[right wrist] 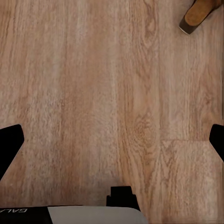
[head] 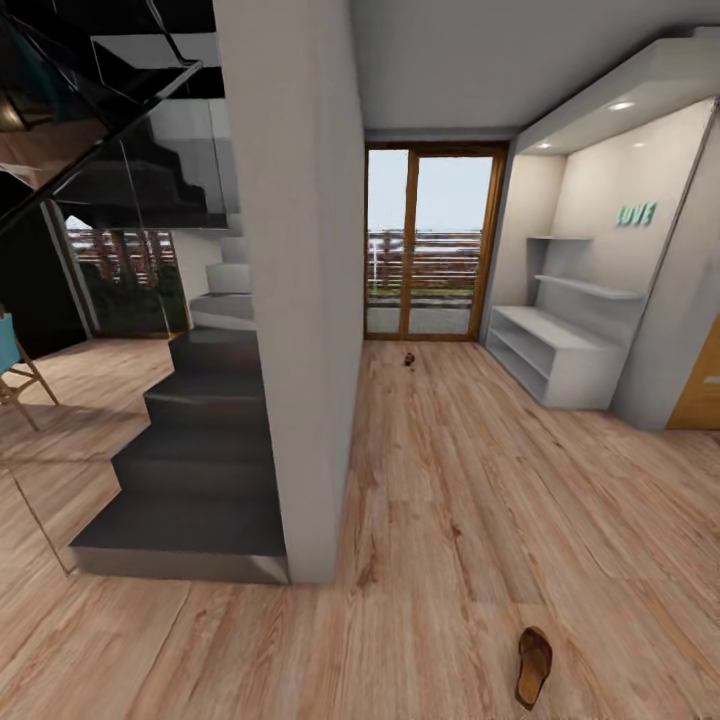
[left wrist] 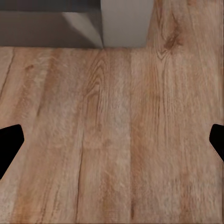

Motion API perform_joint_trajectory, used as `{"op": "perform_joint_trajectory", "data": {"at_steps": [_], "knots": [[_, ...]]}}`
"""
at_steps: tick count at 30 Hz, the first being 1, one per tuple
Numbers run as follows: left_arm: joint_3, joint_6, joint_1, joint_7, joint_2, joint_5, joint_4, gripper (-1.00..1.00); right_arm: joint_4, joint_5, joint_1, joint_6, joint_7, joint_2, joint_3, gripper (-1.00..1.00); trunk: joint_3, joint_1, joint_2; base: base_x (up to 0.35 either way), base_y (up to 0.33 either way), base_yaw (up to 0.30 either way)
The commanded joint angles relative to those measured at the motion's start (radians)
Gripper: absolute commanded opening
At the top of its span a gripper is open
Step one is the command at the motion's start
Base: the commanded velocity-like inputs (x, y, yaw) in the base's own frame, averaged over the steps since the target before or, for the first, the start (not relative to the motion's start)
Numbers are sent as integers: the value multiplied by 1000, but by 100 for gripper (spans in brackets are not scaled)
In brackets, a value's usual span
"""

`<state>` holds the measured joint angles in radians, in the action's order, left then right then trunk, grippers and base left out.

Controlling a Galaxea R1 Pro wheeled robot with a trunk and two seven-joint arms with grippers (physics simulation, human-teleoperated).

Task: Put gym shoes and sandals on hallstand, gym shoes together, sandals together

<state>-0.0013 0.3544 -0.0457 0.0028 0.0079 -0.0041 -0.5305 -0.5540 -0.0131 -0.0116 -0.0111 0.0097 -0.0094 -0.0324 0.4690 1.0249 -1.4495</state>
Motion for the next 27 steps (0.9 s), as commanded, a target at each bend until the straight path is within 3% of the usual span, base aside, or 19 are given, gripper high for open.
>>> {"op": "perform_joint_trajectory", "data": {"at_steps": [1,13,27], "knots": [[0,3,0,0,0,-1,0,100,0,-2,-1,-1,1,0,-1,100,1,0,0,163,0,-258],[0,3,0,0,0,-1,0,100,0,-2,-1,-1,1,0,-1,100,1,0,0,308,0,-254],[0,3,0,0,0,1,1,100,0,-2,-1,-1,1,0,-1,100,1,0,0,347,0,-132]]}}
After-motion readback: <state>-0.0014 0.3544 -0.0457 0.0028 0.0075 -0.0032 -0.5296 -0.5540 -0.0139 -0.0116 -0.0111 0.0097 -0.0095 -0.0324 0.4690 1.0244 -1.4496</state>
